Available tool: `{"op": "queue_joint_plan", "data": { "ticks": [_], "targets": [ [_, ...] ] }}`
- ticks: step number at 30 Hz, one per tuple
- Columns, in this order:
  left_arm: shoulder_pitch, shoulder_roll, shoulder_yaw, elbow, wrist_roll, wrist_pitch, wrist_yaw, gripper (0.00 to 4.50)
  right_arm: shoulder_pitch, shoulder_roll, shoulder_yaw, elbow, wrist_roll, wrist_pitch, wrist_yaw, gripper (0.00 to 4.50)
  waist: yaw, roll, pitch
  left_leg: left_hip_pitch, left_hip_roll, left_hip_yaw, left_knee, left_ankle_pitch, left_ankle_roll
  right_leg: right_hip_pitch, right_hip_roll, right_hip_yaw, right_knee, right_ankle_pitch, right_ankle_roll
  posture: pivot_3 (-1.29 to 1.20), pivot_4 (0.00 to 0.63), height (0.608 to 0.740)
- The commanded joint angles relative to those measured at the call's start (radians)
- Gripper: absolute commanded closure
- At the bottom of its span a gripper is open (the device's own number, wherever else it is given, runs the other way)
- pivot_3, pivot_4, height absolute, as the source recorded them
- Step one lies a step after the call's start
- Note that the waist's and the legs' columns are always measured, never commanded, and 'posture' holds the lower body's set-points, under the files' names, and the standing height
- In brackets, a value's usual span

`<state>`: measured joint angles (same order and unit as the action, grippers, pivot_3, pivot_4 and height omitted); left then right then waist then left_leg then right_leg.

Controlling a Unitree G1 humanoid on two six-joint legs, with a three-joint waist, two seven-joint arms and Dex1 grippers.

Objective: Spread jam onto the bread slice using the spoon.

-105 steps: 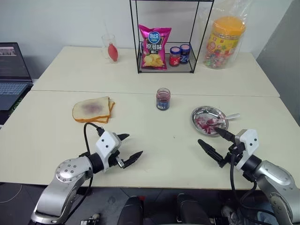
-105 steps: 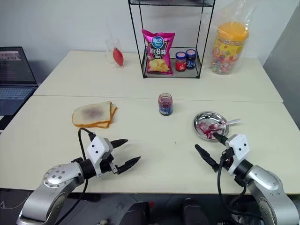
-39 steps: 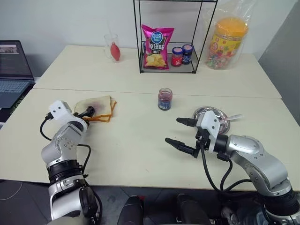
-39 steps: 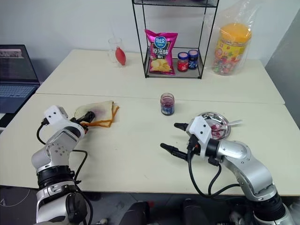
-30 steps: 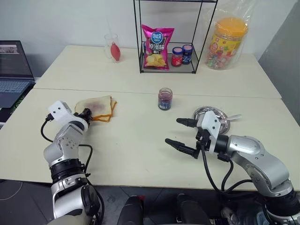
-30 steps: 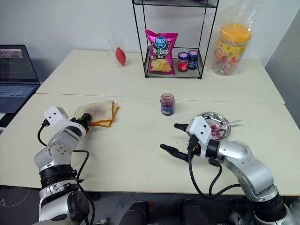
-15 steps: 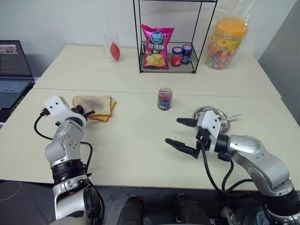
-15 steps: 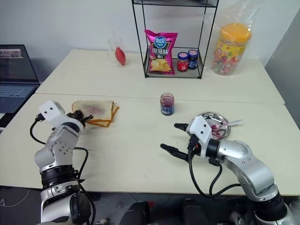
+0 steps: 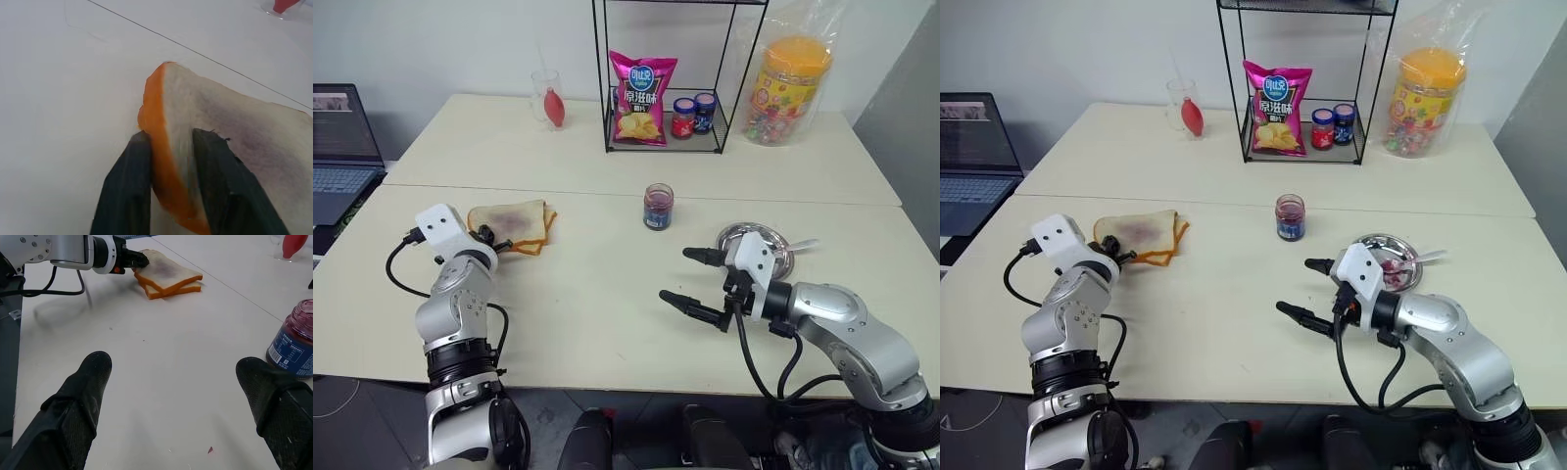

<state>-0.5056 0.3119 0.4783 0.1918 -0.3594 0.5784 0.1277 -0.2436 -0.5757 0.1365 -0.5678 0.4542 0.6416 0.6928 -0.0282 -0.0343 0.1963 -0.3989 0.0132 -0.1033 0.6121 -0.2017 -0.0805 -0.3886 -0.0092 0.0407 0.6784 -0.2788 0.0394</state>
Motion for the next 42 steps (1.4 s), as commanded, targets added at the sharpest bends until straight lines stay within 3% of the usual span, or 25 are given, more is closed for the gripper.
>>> {"op": "queue_joint_plan", "data": {
  "ticks": [1, 8, 11, 15, 20, 28, 32, 37, 42],
  "targets": [
    [-0.001, 0.012, -0.007, -0.053, 0.013, -0.012, 0.006, 3.03, 0.002, -0.011, -0.032, -0.037, 0.014, -0.009, 0.003, 0.00, 0.000, 0.000, 0.000, 0.000, 0.000, 0.000, 0.000, 0.000, 0.000, 0.000, 0.000, 0.000, 0.000, 0.000, 0.000, 0.00, 0.150, 0.740],
    [-0.004, 0.002, 0.008, -0.069, 0.013, -0.050, 0.017, 3.03, 0.003, -0.015, -0.031, -0.036, 0.016, -0.008, 0.005, 0.00, 0.000, 0.000, 0.000, 0.000, 0.000, 0.000, 0.000, 0.000, 0.000, 0.000, 0.000, 0.000, 0.000, 0.000, 0.000, 0.00, 0.150, 0.740],
    [0.002, 0.003, 0.007, -0.077, 0.020, -0.062, 0.026, 3.48, 0.003, -0.015, -0.030, -0.036, 0.016, -0.008, 0.006, 0.00, 0.000, 0.000, 0.000, 0.000, 0.000, 0.000, 0.000, 0.000, 0.000, 0.000, 0.000, 0.000, 0.000, 0.000, 0.000, 0.00, 0.150, 0.740],
    [0.007, -0.003, 0.001, -0.093, 0.024, -0.074, 0.031, 4.45, 0.000, -0.014, -0.026, -0.033, 0.015, -0.009, 0.007, 0.00, 0.000, 0.000, 0.000, 0.000, 0.000, 0.000, 0.000, 0.000, 0.000, 0.000, 0.000, 0.000, 0.000, 0.000, 0.000, 0.00, 0.150, 0.740],
    [0.016, -0.003, -0.004, -0.102, 0.013, -0.081, 0.006, 4.49, 0.002, -0.016, -0.027, -0.036, 0.015, -0.008, 0.009, 0.00, -0.001, 0.000, 0.000, 0.000, 0.000, 0.000, 0.000, 0.000, 0.000, 0.000, 0.000, 0.000, 0.000, 0.000, 0.000, 0.00, 0.150, 0.740],
    [0.041, 0.047, -0.025, -0.199, -0.068, -0.072, -0.193, 4.49, 0.018, -0.031, -0.041, -0.054, 0.025, -0.006, 0.012, 0.00, 0.001, 0.000, 0.000, 0.000, 0.000, 0.000, 0.000, 0.000, 0.000, 0.000, 0.000, 0.000, 0.000, 0.000, 0.000, 0.00, 0.150, 0.740],
    [0.060, 0.131, -0.051, -0.305, -0.228, 0.096, -0.385, 4.49, 0.038, -0.054, -0.084, -0.085, 0.068, 0.012, 0.025, 0.00, 0.000, 0.000, 0.000, 0.000, 0.000, 0.000, 0.000, 0.000, 0.000, 0.000, 0.000, 0.000, 0.000, 0.000, 0.000, 0.00, 0.150, 0.740],
    [0.096, 0.303, -0.110, -0.448, -0.577, 0.461, -0.681, 4.49, 0.101, -0.135, -0.157, -0.140, 0.159, 0.063, 0.078, 0.00, -0.002, 0.000, 0.001, -0.001, 0.000, 0.000, -0.001, 0.000, 0.000, 0.000, 0.000, 0.000, -0.002, 0.000, 0.000, 0.00, 0.150, 0.740],
    [0.022, 0.378, -0.167, -0.424, -0.708, 0.588, -0.819, 4.49, 0.174, -0.200, -0.214, -0.183, 0.184, 0.071, 0.086, 0.00, -0.002, 0.000, 0.001, -0.001, 0.000, 0.000, -0.001, 0.000, 0.000, 0.000, 0.000, 0.000, -0.002, -0.001, -0.001, 0.00, 0.150, 0.740]
  ]
}}
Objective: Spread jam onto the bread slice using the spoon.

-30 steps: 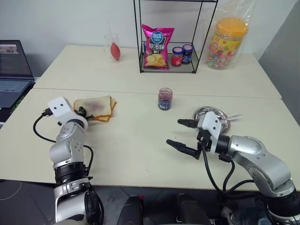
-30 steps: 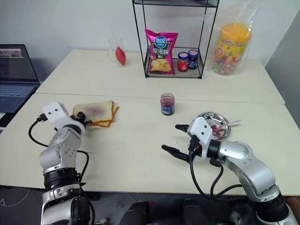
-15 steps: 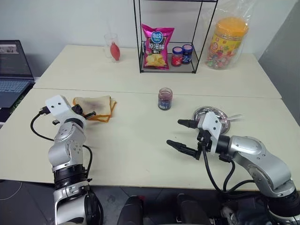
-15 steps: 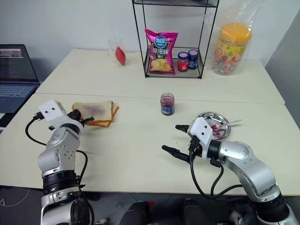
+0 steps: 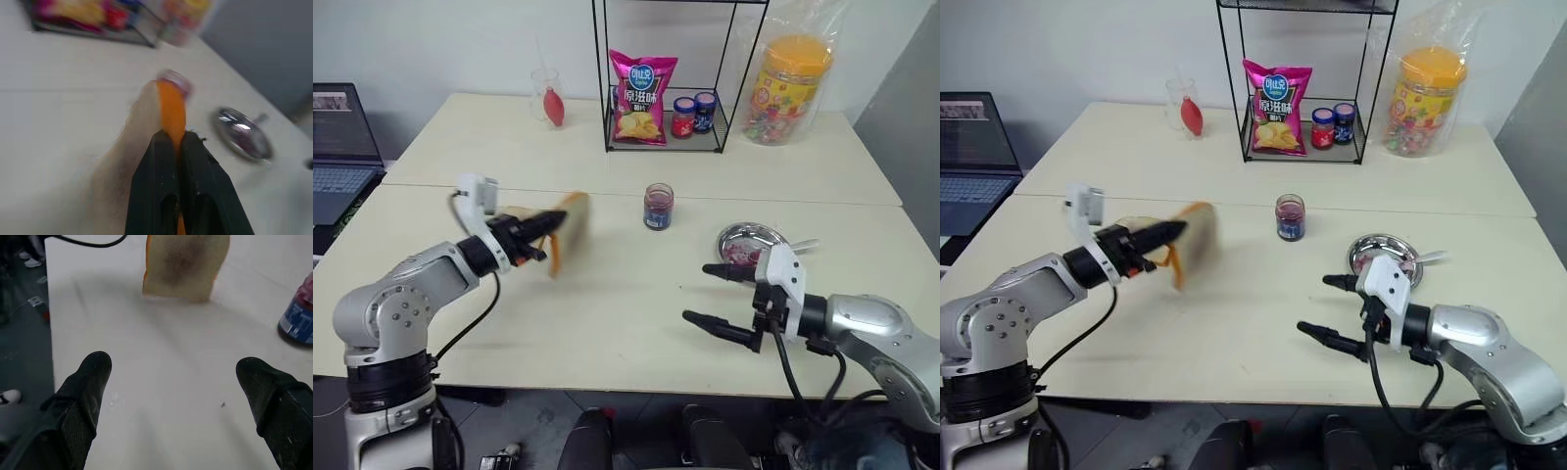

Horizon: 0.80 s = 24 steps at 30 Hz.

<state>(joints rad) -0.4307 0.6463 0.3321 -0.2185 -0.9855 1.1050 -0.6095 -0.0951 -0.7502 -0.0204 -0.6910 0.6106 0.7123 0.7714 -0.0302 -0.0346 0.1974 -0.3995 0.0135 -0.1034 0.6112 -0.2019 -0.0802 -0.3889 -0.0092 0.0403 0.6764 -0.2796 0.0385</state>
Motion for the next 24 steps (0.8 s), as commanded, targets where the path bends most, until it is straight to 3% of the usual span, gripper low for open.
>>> {"op": "queue_joint_plan", "data": {
  "ticks": [1, 4, 8, 14, 20, 24],
  "targets": [
    [-0.056, 0.054, -0.041, -0.012, -0.098, 0.085, -0.109, 4.49, 0.041, -0.034, -0.069, -0.071, 0.037, 0.005, 0.004, 0.00, -0.001, 0.000, 0.000, 0.000, 0.000, 0.000, 0.000, 0.000, 0.000, 0.000, 0.000, 0.000, 0.000, 0.000, 0.000, 0.00, 0.150, 0.740],
    [-0.030, 0.102, -0.142, -0.019, -0.090, 0.124, -0.208, 4.49, 0.099, -0.058, -0.107, -0.119, 0.070, 0.027, 0.000, 0.00, -0.002, 0.000, 0.000, 0.000, 0.000, 0.001, 0.000, 0.000, 0.000, 0.000, 0.000, 0.001, 0.000, -0.001, -0.001, 0.00, 0.150, 0.740],
    [-0.017, 0.145, -0.312, 0.024, 0.044, 0.035, -0.335, 4.49, 0.154, -0.072, -0.141, -0.167, 0.104, 0.049, -0.022, 0.00, -0.001, 0.000, 0.000, 0.000, 0.000, 0.002, -0.002, 0.000, 0.000, -0.001, 0.000, 0.001, -0.001, -0.001, -0.001, 0.00, 0.150, 0.740],
    [-0.113, 0.057, -0.570, 0.302, 0.411, -0.378, -0.483, 4.49, 0.210, -0.070, -0.158, -0.226, 0.130, 0.073, -0.071, 0.00, 0.007, 0.001, -0.001, 0.001, 0.000, 0.002, -0.002, 0.000, 0.000, 0.000, -0.001, 0.001, -0.001, -0.004, -0.008, 0.00, 0.150, 0.740],
    [-0.262, -0.023, -0.606, 0.570, 0.588, -0.629, -0.576, 4.49, 0.242, -0.073, -0.169, -0.253, 0.133, 0.075, -0.105, 0.00, 0.015, 0.001, -0.001, -0.002, -0.002, 0.002, -0.001, 0.000, 0.000, 0.000, -0.002, 0.001, -0.005, 0.000, -0.001, 0.00, 0.150, 0.740],
    [-0.335, -0.071, -0.592, 0.676, 0.602, -0.650, -0.656, 4.49, 0.254, -0.071, -0.168, -0.262, 0.138, 0.073, -0.119, 0.00, 0.015, 0.001, -0.001, -0.003, -0.002, 0.002, -0.002, 0.000, 0.000, 0.000, -0.002, 0.001, -0.006, 0.000, 0.000, 0.00, 0.150, 0.740]
  ]
}}
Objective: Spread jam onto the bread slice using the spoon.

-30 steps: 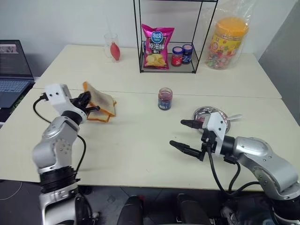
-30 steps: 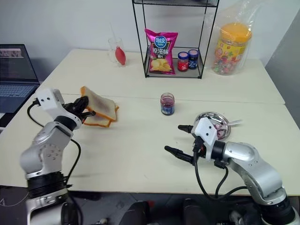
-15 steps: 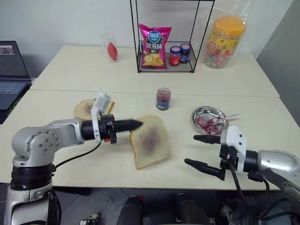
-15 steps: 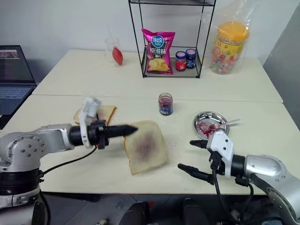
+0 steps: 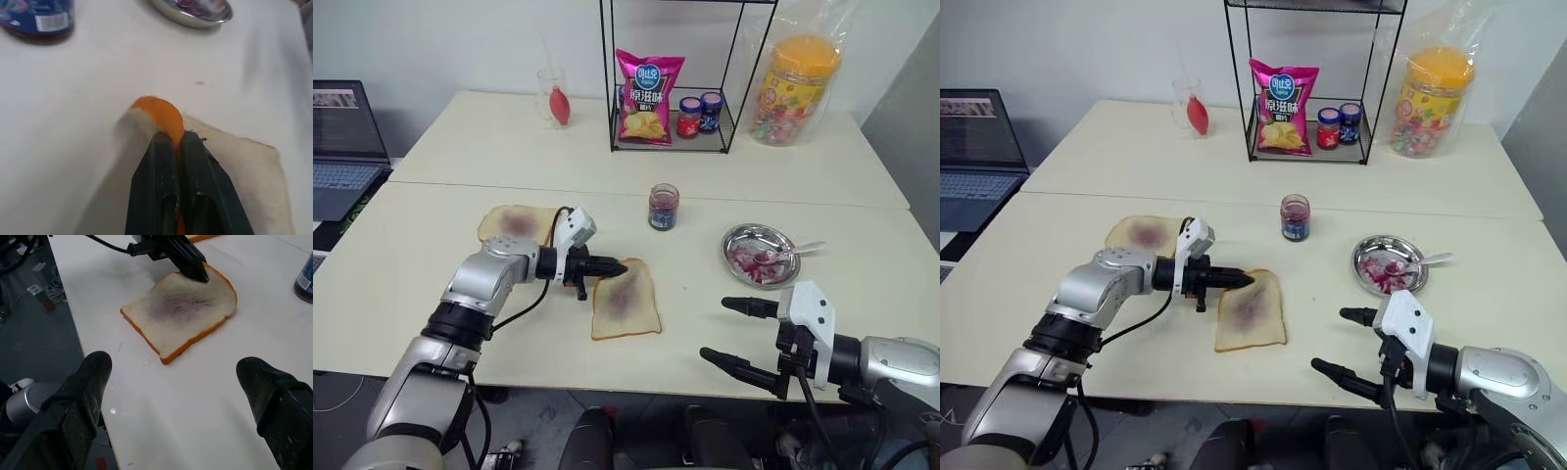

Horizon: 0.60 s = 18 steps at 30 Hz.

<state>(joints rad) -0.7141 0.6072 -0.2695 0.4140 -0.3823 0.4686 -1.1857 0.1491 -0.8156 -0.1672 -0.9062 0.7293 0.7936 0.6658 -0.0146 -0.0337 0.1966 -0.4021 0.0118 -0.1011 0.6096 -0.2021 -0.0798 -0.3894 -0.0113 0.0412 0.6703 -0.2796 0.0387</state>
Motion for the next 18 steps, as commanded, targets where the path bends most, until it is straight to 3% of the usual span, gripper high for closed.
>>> {"op": "queue_joint_plan", "data": {
  "ticks": [1, 7, 11, 18],
  "targets": [
    [-0.059, -0.034, 0.014, 0.038, -0.012, 0.005, -0.113, 4.49, 0.012, -0.005, -0.020, -0.051, 0.022, -0.007, -0.018, 0.00, -0.002, 0.000, 0.000, 0.000, 0.000, 0.000, 0.000, 0.000, 0.000, 0.000, 0.000, 0.000, 0.000, 0.000, 0.000, 0.00, 0.150, 0.740],
    [-0.044, 0.003, 0.039, -0.090, -0.067, 0.123, -0.227, 4.49, 0.018, -0.002, -0.029, -0.057, 0.043, -0.005, -0.033, 0.00, -0.013, 0.000, 0.000, -0.001, 0.000, -0.001, 0.000, 0.000, 0.000, 0.000, 0.000, -0.001, -0.001, 0.000, 0.000, 0.00, 0.150, 0.740],
    [-0.030, -0.007, 0.040, -0.116, -0.051, 0.123, -0.215, 4.49, 0.017, -0.006, -0.026, -0.057, 0.053, -0.006, -0.040, 0.00, -0.014, 0.000, 0.000, 0.000, 0.000, -0.001, 0.000, 0.000, 0.000, 0.000, 0.000, -0.001, 0.000, 0.000, 0.000, 0.00, 0.150, 0.740],
    [-0.069, -0.080, 0.062, 0.073, 0.047, 0.007, -0.087, 4.49, -0.019, -0.006, -0.008, -0.031, 0.023, -0.016, -0.067, 0.00, -0.014, -0.001, 0.001, 0.001, 0.000, -0.001, 0.001, 0.000, 0.000, 0.000, 0.000, 0.000, 0.003, 0.000, 0.000, 0.00, 0.150, 0.740]
  ]
}}
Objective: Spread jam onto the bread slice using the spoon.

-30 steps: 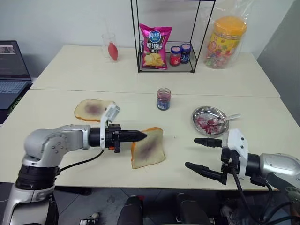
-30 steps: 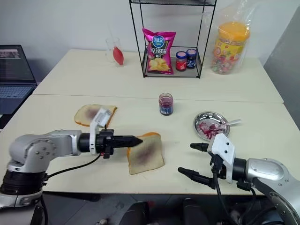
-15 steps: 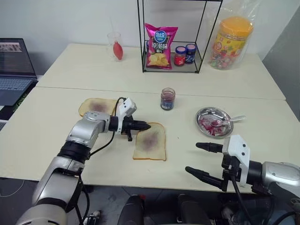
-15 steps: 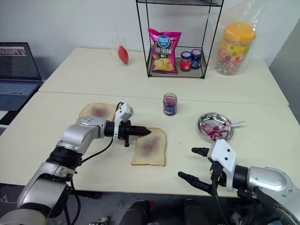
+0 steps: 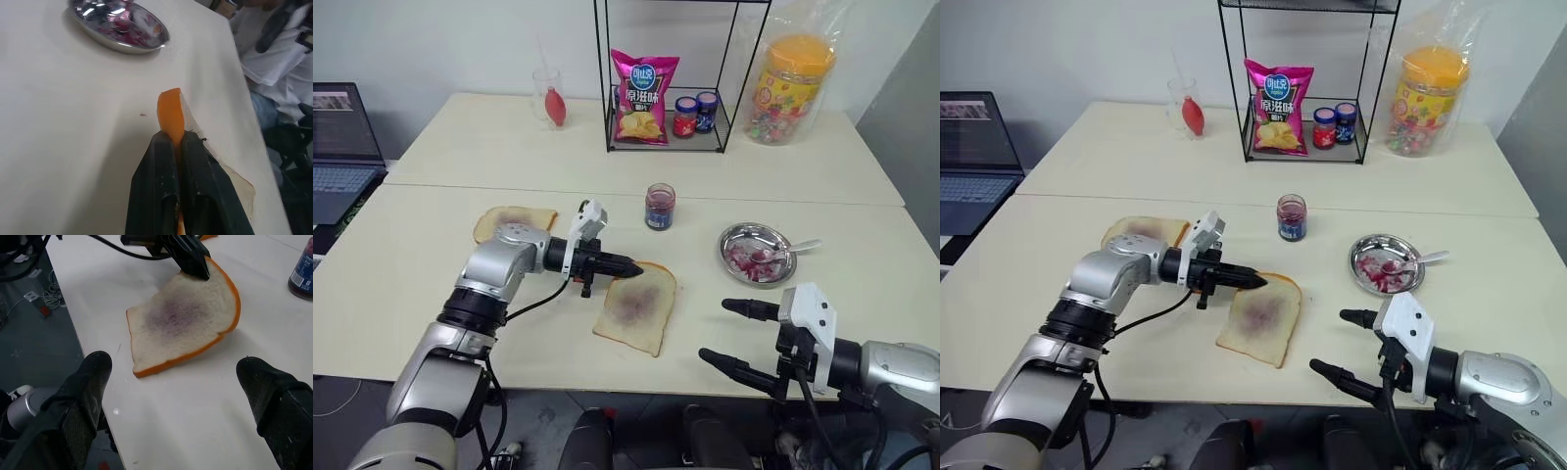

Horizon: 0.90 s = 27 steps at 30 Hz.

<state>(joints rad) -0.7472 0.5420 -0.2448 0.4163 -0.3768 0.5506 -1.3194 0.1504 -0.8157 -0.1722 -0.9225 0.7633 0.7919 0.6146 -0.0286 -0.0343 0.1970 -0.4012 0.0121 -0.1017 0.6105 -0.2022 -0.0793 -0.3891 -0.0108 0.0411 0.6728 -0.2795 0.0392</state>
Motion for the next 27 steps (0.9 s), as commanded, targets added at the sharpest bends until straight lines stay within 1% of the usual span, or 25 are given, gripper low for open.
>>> {"op": "queue_joint_plan", "data": {
  "ticks": [1, 8, 13, 15, 16, 17, 18, 19, 24, 27],
  "targets": [
    [-0.043, -0.022, 0.040, 0.103, 0.062, -0.107, 0.067, 4.49, -0.030, -0.004, -0.001, -0.012, -0.013, -0.013, -0.022, 0.00, 0.000, 0.000, 0.000, 0.000, 0.000, 0.000, 0.000, 0.000, 0.000, 0.000, 0.000, 0.000, 0.000, 0.000, 0.000, 0.00, 0.150, 0.740],
    [-0.068, -0.055, 0.076, 0.205, 0.105, -0.182, 0.132, 4.49, -0.044, -0.007, -0.002, -0.015, 0.004, -0.003, -0.032, 0.00, 0.000, 0.000, 0.000, -0.001, 0.000, 0.000, 0.000, 0.000, 0.000, 0.000, 0.000, 0.000, 0.000, 0.000, 0.000, 0.00, 0.150, 0.740],
    [-0.076, -0.074, 0.080, 0.207, 0.122, -0.201, 0.135, 4.49, -0.049, -0.021, 0.004, -0.016, 0.026, 0.002, -0.011, 0.00, 0.000, 0.000, 0.000, 0.000, 0.000, 0.000, 0.000, 0.000, 0.000, 0.000, 0.000, 0.000, 0.001, 0.000, 0.000, 0.00, 0.150, 0.740],
    [-0.079, -0.079, 0.084, 0.206, 0.130, -0.209, 0.149, 4.02, -0.048, -0.024, 0.004, -0.016, 0.026, 0.000, -0.011, 0.00, 0.000, 0.000, 0.000, 0.000, 0.000, 0.000, 0.000, 0.000, 0.000, 0.000, 0.000, 0.000, 0.001, 0.000, 0.000, 0.00, 0.150, 0.740],
    [-0.080, -0.080, 0.085, 0.206, 0.136, -0.218, 0.152, 3.91, -0.048, -0.026, 0.006, -0.016, 0.025, 0.000, -0.011, 0.00, 0.000, 0.000, 0.000, 0.000, 0.000, 0.000, 0.000, 0.000, 0.000, 0.000, 0.000, 0.000, 0.001, 0.000, 0.000, 0.00, 0.150, 0.740],
    [-0.080, -0.081, 0.086, 0.205, 0.140, -0.226, 0.152, 3.65, -0.049, -0.027, 0.007, -0.015, 0.025, 0.000, -0.010, 0.00, 0.000, 0.000, 0.000, 0.000, 0.000, 0.000, 0.000, 0.000, 0.000, 0.000, 0.000, 0.000, 0.001, 0.000, 0.000, 0.00, 0.150, 0.740],
    [-0.080, -0.082, 0.088, 0.205, 0.141, -0.227, 0.153, 3.53, -0.050, -0.027, 0.010, -0.015, 0.023, 0.000, -0.010, 0.00, 0.000, 0.000, 0.000, 0.000, 0.000, 0.000, 0.000, 0.000, 0.000, 0.000, 0.000, 0.000, 0.001, 0.000, 0.000, 0.00, 0.150, 0.740],
    [-0.079, -0.081, 0.088, 0.203, 0.141, -0.227, 0.151, 3.23, -0.051, -0.027, 0.012, -0.015, 0.023, 0.000, -0.009, 0.00, 0.000, 0.000, 0.000, 0.000, 0.000, 0.000, 0.000, 0.000, 0.000, 0.000, 0.000, 0.000, 0.001, 0.000, 0.000, 0.00, 0.150, 0.740],
    [-0.071, -0.070, 0.093, 0.189, 0.152, -0.246, 0.154, 2.16, -0.050, -0.027, 0.021, -0.015, 0.021, -0.002, -0.009, 0.00, 0.000, 0.000, 0.000, 0.000, 0.000, 0.000, 0.000, 0.000, 0.000, 0.000, 0.000, 0.000, 0.001, 0.000, 0.000, 0.00, 0.150, 0.740],
    [-0.066, -0.044, 0.104, 0.187, 0.187, -0.317, 0.198, 1.57, -0.059, -0.008, 0.023, -0.007, 0.014, -0.015, -0.023, 0.00, 0.000, 0.000, 0.000, 0.000, 0.000, 0.000, 0.000, 0.000, 0.000, 0.000, 0.000, 0.000, 0.001, 0.000, 0.000, 0.00, 0.150, 0.740]
  ]
}}
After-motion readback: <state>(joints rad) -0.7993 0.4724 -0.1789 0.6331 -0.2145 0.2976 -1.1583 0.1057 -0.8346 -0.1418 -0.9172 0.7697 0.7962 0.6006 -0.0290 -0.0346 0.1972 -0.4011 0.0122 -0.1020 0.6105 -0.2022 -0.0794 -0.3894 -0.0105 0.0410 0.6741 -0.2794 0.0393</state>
